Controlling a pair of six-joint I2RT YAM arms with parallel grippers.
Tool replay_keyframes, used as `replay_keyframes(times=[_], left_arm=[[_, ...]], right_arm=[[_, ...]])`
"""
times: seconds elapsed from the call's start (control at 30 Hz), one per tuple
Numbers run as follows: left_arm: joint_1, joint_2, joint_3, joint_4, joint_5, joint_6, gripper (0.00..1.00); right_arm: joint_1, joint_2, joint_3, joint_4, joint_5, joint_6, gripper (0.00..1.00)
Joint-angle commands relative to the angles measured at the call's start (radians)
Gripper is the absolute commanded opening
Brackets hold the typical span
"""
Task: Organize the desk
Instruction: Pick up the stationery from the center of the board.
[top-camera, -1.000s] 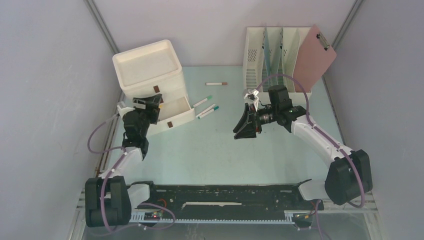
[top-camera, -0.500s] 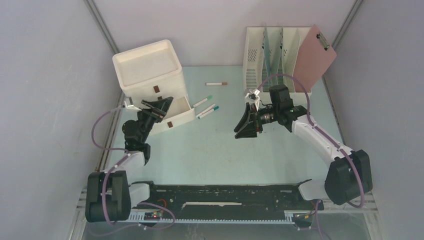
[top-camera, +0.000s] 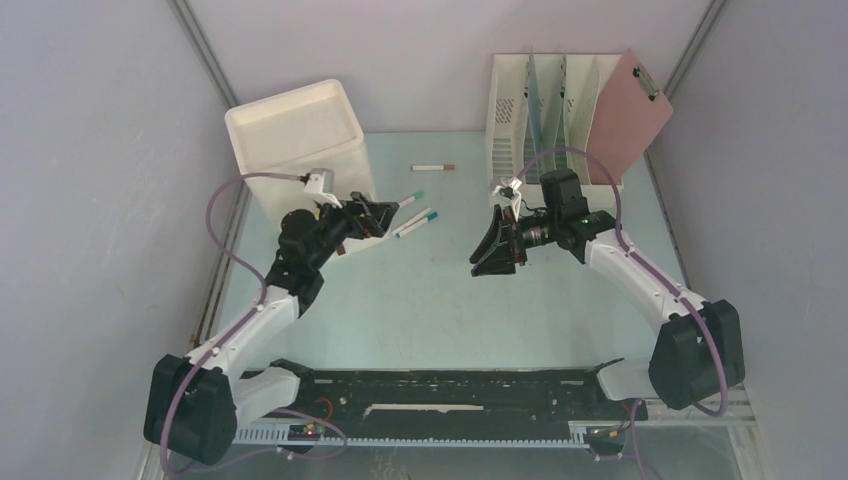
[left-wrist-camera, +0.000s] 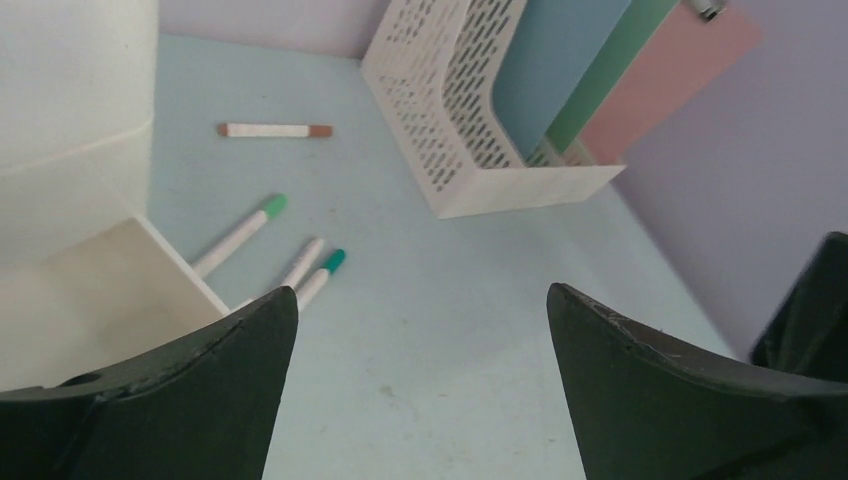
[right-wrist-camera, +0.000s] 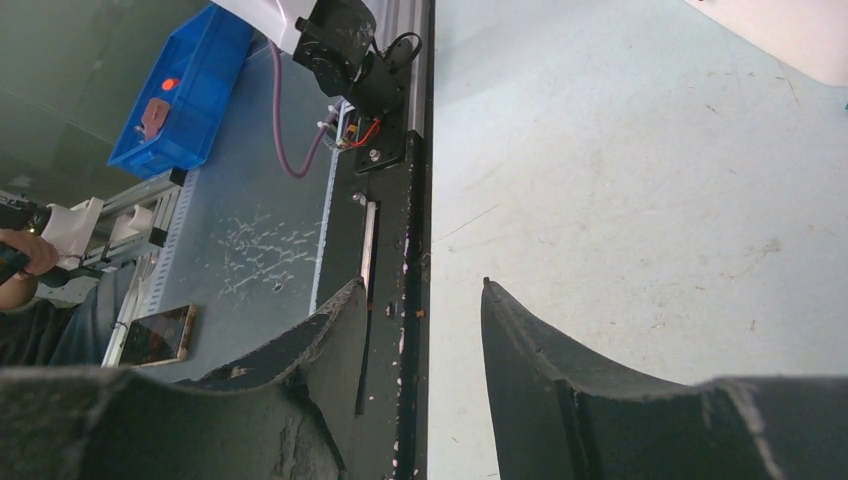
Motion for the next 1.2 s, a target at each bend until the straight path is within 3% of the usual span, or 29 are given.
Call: replay_keyframes(times=[0.0, 0.23, 0.5, 0.73, 1.17], left_arm=[[-0.076, 0.044, 0.135, -0.307, -0.209, 0.271, 1.0], [-0.19, 0.232, 0.361, -0.533, -0.402, 0.409, 0.99], [-0.26, 0.463, 0.605, -0.714, -0.469, 0.523, 0.95], [-0.279, 0.657, 0.782, -0.824, -0.439, 0.577, 0.85], [-0.279, 0.872, 0.971, -0.922, -0.333, 0.622, 0.51]], right_arm=[[-0.007, -0.026, 0.043, 0.0, -0.02, -0.024, 0.54], [-0.007, -0.02, 0.043, -0.005, -0.018, -0.03, 0.54], [-0.015, -0.021, 0.043, -0.008, -0.015, -0.033, 0.54], [-0.021, -0.016, 0.042, -0.011, -0.004, -0.037, 0.53], [-0.027, -0.004, 0.042, -0.011, 0.018, -0.037, 0.53]])
